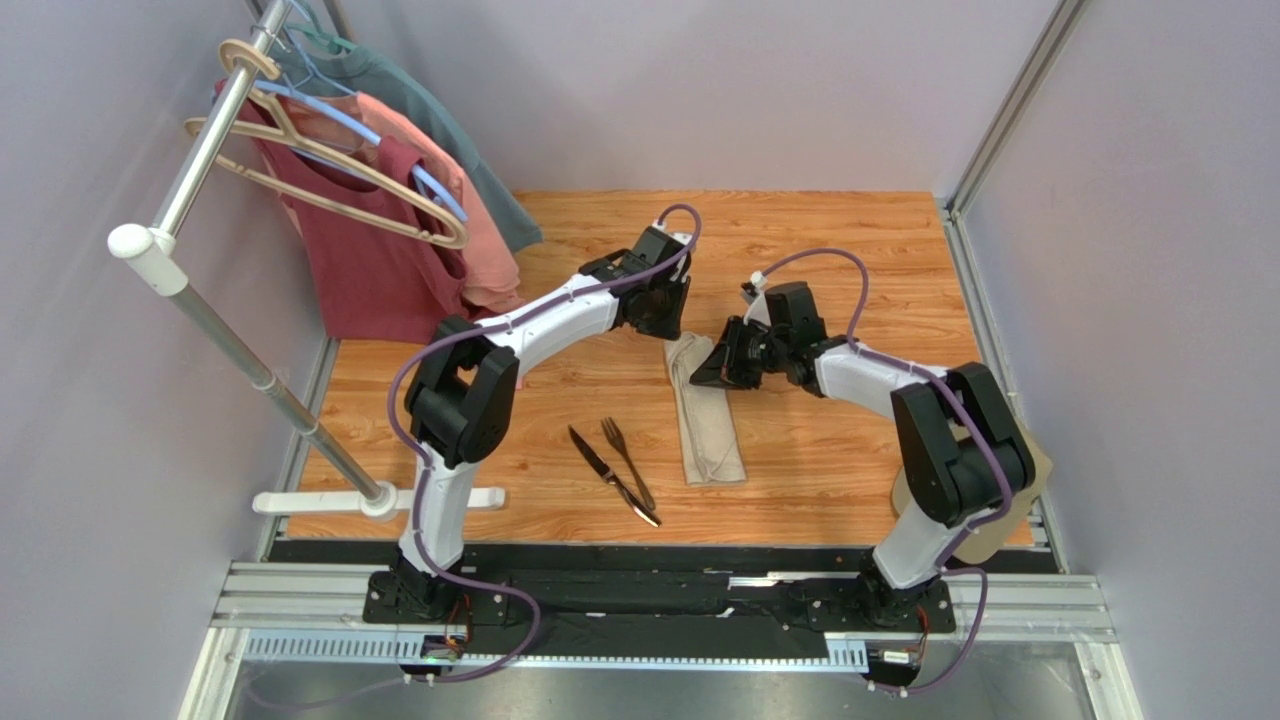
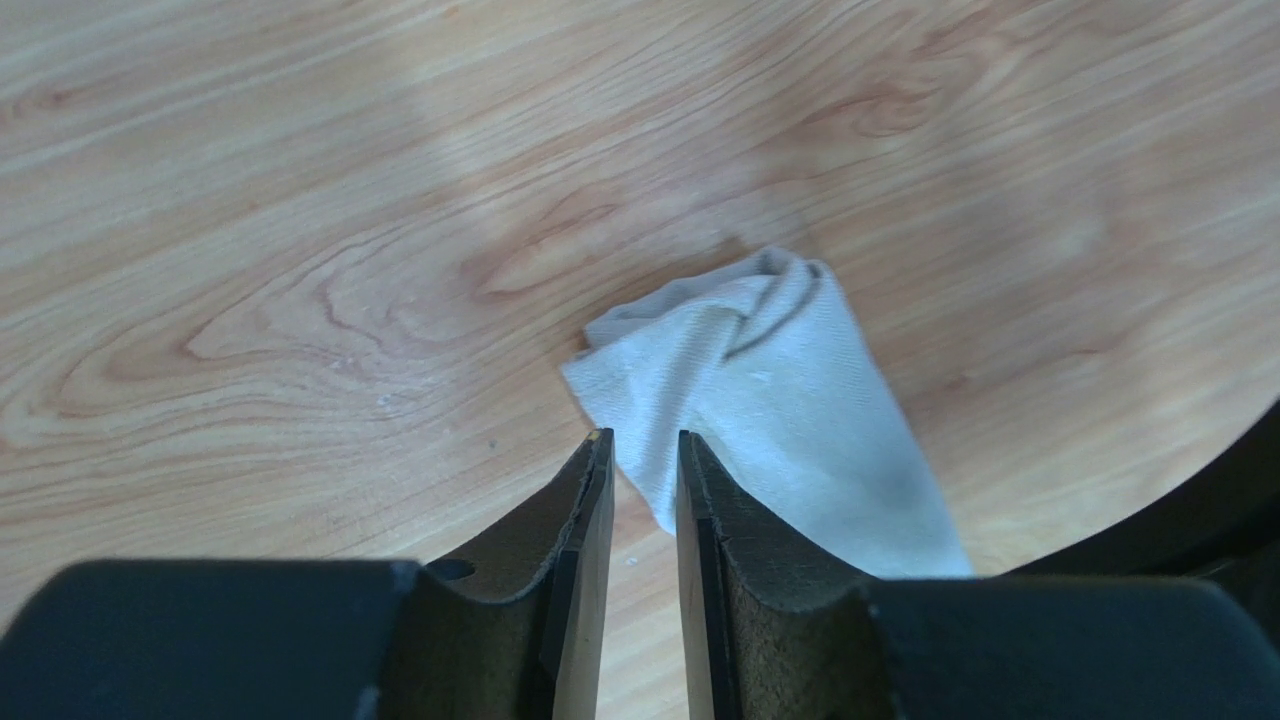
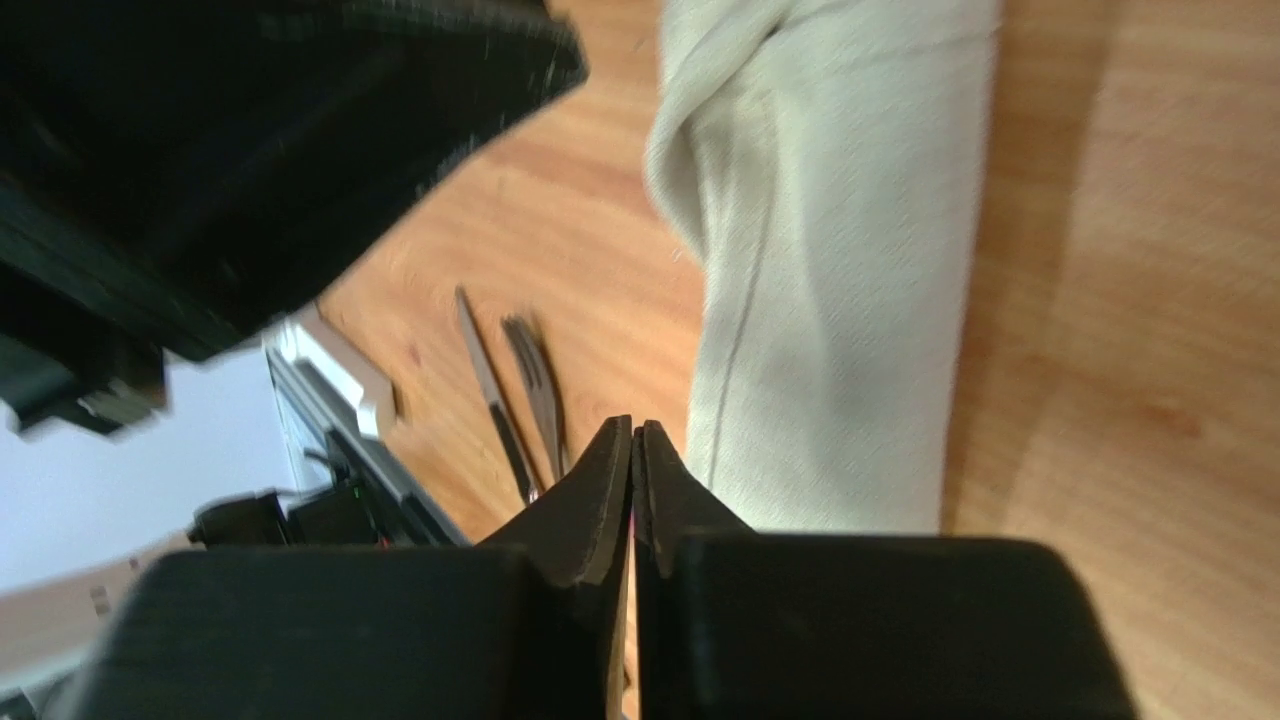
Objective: Fold the napkin into a case and place the utensils inside
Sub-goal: Smooth out the smaller rectangle-folded napkin at the center of the board.
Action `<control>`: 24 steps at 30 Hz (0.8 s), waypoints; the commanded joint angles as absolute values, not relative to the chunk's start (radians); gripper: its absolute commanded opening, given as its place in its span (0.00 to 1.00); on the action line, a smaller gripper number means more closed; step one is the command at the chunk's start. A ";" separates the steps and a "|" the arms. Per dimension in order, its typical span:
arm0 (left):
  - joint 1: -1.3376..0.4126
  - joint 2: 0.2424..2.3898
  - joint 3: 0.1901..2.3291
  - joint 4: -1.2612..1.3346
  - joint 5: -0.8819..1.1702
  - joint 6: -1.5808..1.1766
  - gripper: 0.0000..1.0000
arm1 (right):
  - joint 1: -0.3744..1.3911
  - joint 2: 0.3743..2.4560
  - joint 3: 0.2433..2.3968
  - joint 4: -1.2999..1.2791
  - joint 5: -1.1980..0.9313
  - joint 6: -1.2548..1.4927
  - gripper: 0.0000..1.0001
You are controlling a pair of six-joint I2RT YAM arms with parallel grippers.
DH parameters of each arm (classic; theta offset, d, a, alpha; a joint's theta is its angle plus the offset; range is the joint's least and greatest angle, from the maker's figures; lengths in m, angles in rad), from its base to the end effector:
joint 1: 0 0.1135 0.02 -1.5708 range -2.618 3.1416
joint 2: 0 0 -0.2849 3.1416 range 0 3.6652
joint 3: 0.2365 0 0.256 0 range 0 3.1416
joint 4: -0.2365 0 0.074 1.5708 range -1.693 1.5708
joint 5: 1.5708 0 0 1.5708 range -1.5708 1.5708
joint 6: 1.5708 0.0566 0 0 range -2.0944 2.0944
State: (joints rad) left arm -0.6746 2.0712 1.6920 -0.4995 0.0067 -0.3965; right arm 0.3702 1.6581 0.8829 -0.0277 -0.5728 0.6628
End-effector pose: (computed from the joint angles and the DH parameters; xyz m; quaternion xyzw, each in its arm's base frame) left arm 0.3851 -0.3085 0.2265 0.1315 0.9315 -0.1758 0.2901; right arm 0.3143 0.1549 0.1785 0.0250 0.8954 0.4052 0.1831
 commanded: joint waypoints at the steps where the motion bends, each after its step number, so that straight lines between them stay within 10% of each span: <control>1: -0.681 2.091 1.740 -0.519 -0.061 -0.364 0.30 | 0.361 1.747 0.951 -0.026 -0.505 0.663 0.00; 24: -0.732 2.160 1.761 -0.541 -0.103 -0.334 0.37 | 0.359 1.933 0.974 0.209 -0.522 0.810 0.00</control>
